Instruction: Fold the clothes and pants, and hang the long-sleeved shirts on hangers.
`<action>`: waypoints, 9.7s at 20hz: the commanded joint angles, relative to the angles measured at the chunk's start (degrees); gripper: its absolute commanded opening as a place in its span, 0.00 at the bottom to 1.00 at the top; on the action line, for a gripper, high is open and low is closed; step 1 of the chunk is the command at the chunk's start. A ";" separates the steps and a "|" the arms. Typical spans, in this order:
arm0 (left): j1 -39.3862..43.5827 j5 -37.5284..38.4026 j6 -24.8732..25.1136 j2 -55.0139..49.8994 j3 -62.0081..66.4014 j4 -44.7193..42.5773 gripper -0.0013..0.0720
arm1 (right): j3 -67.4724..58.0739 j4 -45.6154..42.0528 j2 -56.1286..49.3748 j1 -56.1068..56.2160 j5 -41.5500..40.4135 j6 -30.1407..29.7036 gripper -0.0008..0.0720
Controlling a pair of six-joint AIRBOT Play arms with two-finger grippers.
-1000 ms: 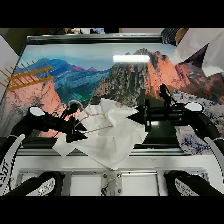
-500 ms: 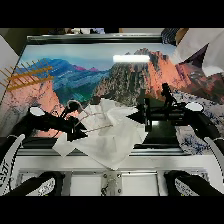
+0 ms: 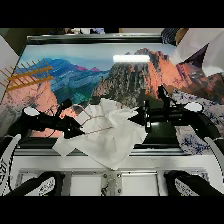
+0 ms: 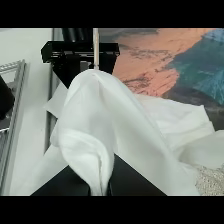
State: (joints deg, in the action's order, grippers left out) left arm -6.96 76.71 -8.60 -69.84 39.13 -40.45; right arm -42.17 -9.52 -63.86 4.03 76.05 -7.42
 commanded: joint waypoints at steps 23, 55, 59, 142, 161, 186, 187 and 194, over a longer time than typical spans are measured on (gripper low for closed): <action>-4.15 -14.38 -58.10 21.94 -9.29 13.92 0.59 | -8.15 0.07 5.40 -0.07 -7.23 7.52 0.03; 29.35 -32.13 -69.42 15.28 -9.68 10.51 0.04 | -8.17 -4.85 6.27 -0.02 -6.88 13.49 0.03; 23.96 -29.59 -69.40 15.28 -9.64 10.45 0.04 | -8.17 -4.63 10.23 -0.02 -8.70 16.44 0.04; 2.01 -23.85 -68.32 3.61 5.84 -8.09 0.04 | -8.39 -13.77 24.92 -0.02 -8.72 36.65 0.03; 5.05 -10.67 -66.16 3.45 32.04 -7.98 0.04 | -8.39 -4.35 23.21 0.11 4.39 38.95 0.03; -10.45 -0.17 -68.22 2.10 58.16 -7.56 0.04 | -11.85 -3.02 22.77 -0.15 -20.63 32.83 0.03; -9.97 -0.17 -68.17 3.26 58.16 -7.61 0.04 | -12.79 -5.75 22.77 -0.20 -24.85 32.68 0.03; 0.85 -0.39 -68.13 6.78 58.16 -7.65 0.04 | -18.23 -21.97 22.80 -8.02 -48.83 32.68 0.03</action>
State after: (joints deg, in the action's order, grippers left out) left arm -10.41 76.58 -76.73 -64.07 97.23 -48.01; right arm -58.61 -24.14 -41.08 -0.36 39.57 25.50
